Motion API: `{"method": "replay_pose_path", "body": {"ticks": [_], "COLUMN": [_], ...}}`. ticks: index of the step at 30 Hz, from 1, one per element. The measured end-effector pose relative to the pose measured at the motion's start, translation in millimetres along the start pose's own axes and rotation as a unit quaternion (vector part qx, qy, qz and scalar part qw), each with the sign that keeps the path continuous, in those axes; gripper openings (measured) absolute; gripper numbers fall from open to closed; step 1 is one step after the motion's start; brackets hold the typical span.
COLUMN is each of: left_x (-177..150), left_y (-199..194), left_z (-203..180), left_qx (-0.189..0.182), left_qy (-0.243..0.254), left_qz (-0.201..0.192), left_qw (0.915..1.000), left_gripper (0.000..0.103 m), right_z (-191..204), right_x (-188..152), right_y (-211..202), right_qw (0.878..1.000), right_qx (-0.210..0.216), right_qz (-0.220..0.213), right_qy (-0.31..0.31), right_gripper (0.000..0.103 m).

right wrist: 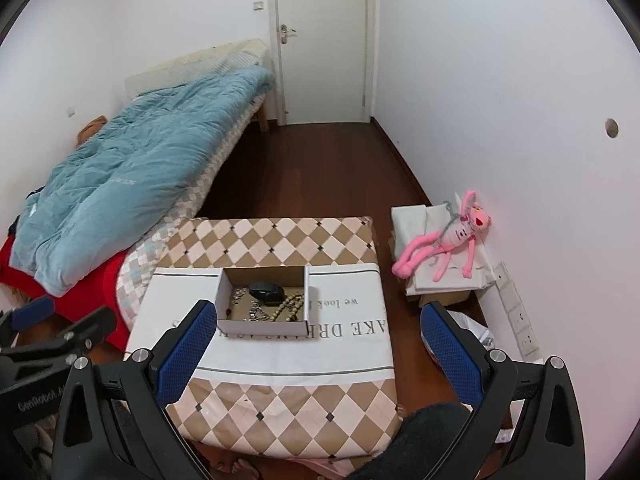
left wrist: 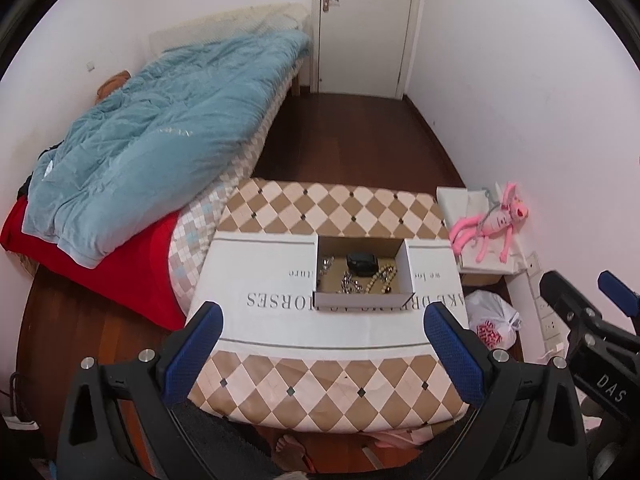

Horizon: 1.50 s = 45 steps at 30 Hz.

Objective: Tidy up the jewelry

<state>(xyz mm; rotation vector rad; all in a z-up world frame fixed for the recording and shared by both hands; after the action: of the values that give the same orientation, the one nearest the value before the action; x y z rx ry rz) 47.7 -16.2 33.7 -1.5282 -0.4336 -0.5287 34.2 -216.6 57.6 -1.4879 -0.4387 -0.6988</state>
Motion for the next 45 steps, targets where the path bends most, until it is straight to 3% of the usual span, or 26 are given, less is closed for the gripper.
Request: {"method": "replay_pose_path", "body": {"ticks": [28, 45], "left_x": [45, 38], "left_y": [94, 100], "left_z": [13, 12], "left_qx": [0.025, 0.008], "left_qy": [0.005, 0.004], "left_qz": [0.073, 0.084], "left_qw": [0.9970, 0.9964], "left_gripper": [0.103, 0.103], "right_z": [9, 13], "right_x": [38, 30], "right_y": [114, 130], "right_qw": [0.997, 0.993], "right_qx": [-0.022, -0.017], "right_qz": [0.077, 0.110], "right_qy": [-0.021, -0.029], "right_gripper": [0.103, 0.103]}}
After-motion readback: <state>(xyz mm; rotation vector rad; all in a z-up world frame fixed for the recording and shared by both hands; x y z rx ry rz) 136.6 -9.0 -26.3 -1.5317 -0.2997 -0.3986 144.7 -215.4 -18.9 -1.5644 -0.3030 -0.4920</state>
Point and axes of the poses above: each gripper's, at about its wrist camera, not at the fingertips, and y roughly the way its jaws point, z to its left, x to its top, the point moved 2 cm from there along y, roughly the way its jaws point, and after that the axes turned 5 degrees about y, right-handed, at the moved point
